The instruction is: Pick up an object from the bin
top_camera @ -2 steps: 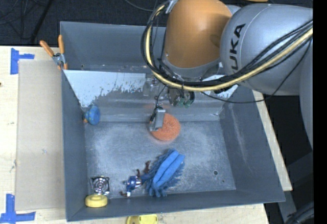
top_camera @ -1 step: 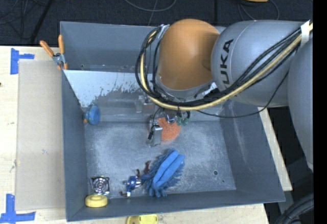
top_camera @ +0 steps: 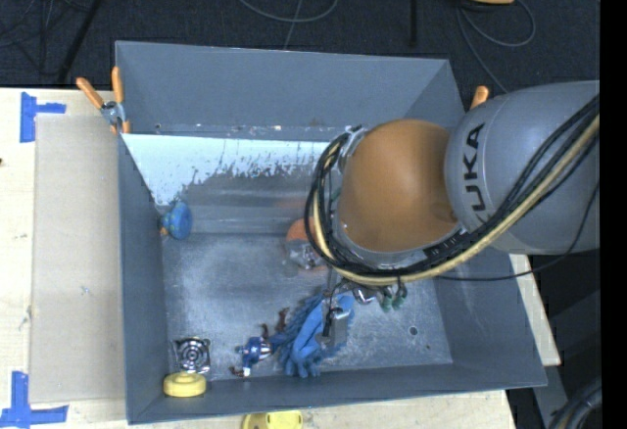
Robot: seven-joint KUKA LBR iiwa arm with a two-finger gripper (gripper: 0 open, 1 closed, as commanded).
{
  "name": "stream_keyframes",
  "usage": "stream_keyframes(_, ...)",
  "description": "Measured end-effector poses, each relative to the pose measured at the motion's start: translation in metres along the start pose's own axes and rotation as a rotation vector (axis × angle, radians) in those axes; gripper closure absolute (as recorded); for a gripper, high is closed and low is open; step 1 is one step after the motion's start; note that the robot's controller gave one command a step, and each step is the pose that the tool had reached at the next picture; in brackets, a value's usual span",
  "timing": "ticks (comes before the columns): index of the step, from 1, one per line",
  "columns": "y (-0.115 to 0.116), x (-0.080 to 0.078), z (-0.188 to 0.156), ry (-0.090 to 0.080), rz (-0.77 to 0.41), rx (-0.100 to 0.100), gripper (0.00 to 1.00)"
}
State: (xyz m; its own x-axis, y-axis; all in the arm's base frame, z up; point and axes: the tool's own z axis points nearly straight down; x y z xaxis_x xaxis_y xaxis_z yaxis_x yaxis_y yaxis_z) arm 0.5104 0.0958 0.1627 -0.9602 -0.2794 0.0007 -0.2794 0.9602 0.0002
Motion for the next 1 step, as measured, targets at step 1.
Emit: stream_keyframes(1,0.0213,-0.0049,0.0215,-0.002,-0.141,0.000,0.00)
